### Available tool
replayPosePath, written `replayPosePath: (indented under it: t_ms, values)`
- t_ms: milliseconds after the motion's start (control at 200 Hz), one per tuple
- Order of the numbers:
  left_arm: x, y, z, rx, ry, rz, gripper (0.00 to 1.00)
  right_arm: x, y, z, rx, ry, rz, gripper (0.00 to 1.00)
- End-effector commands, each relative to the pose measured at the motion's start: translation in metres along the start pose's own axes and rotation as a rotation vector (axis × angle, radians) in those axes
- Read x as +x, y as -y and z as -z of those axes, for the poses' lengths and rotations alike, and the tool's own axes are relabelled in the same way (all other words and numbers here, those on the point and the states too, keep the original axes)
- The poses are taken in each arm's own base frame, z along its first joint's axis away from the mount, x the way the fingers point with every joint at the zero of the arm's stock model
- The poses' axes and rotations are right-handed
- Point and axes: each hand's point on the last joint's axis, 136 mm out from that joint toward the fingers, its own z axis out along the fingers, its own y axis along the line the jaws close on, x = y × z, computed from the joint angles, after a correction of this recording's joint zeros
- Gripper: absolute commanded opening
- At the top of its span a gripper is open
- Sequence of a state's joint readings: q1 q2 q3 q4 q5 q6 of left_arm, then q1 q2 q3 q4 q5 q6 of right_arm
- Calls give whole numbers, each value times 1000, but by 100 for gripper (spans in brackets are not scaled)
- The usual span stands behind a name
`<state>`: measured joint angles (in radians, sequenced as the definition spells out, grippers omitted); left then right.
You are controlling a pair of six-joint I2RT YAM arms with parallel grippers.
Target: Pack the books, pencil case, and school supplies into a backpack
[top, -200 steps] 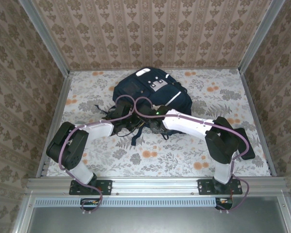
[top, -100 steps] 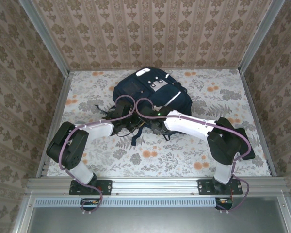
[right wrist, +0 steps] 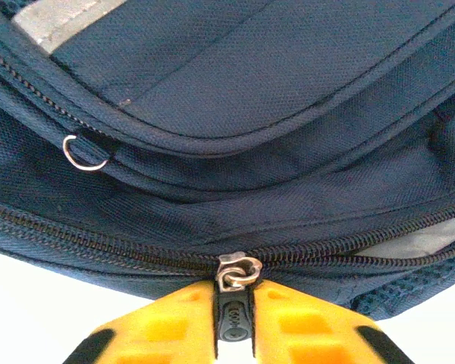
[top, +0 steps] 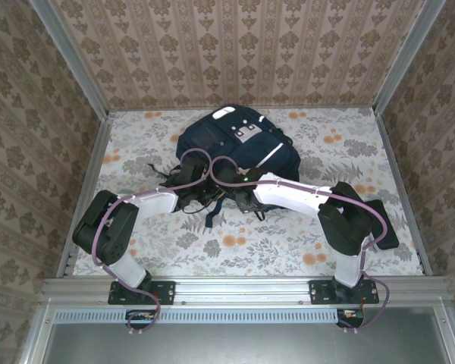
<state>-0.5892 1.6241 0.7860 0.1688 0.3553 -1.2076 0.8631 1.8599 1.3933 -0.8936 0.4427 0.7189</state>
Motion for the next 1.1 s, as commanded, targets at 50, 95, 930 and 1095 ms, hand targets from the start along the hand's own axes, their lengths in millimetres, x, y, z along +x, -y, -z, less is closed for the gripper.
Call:
replayPosePath:
  t_ms: [50,95,930,1095]
  values:
    - [-5,15,2,41,6,-41,3,1,19,2,63,12,17,7]
    - [-7,13,3,35,10,-39,3,2,22,4,63,13,18,5]
    - [-28,-20,18,-43,36,-38,1,9,25,28,-386,-41,93,34]
    - [-26,-10,22,-6,28,-53,2,5,4,32,-320,-24,52,46]
